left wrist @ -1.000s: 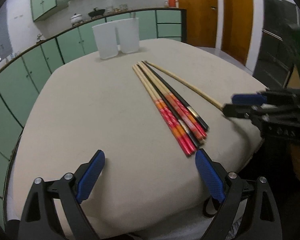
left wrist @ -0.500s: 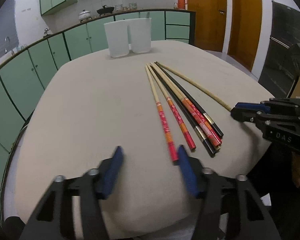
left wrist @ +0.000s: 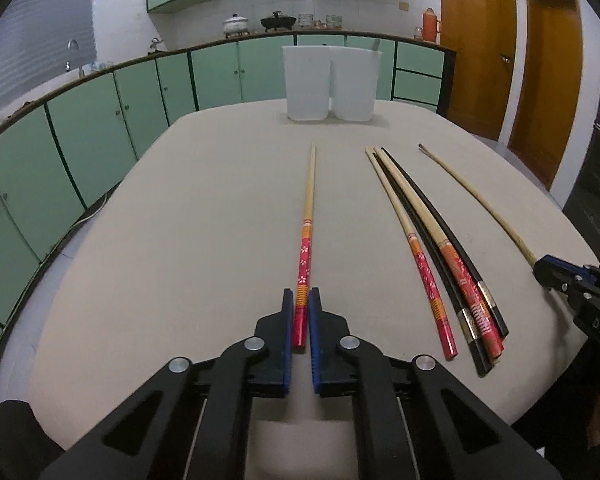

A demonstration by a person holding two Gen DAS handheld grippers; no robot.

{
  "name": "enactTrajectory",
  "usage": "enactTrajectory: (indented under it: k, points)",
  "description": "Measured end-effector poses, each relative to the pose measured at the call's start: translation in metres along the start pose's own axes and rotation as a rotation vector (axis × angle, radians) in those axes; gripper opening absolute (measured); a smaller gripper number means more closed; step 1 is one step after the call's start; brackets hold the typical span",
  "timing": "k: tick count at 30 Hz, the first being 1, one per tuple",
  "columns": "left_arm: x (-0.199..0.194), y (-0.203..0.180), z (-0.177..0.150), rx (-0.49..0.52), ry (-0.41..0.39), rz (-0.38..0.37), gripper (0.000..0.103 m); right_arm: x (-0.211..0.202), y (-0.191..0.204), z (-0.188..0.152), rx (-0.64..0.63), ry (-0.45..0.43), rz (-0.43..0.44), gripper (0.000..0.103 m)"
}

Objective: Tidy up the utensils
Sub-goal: 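Grasp a red-patterned chopstick with the left tool while the right tool grasps a plain wooden chopstick, then carry both chopsticks upright to the white holder and drop them in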

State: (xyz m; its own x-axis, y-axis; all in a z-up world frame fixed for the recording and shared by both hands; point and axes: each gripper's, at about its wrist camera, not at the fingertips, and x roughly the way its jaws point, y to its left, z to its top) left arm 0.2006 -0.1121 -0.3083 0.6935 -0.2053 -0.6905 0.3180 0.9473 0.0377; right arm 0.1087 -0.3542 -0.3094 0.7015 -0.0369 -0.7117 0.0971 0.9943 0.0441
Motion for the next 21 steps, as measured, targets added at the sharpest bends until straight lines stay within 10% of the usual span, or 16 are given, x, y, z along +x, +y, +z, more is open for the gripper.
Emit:
enactTrajectory:
  k: [6, 10, 21]
  points:
    - [0.003, 0.004, 0.002, 0.044, 0.003, -0.018, 0.035, -0.004, -0.005, -0.004, 0.007, 0.010, 0.011, 0.017]
    - [0.004, 0.007, 0.004, 0.062, 0.009, -0.062, 0.006, -0.001, -0.007, -0.001, 0.019, 0.021, 0.019, 0.006]
    - [-0.049, 0.018, 0.049, -0.049, -0.036, -0.132, 0.006, -0.062, -0.008, 0.034, 0.045, -0.106, 0.044, 0.006]
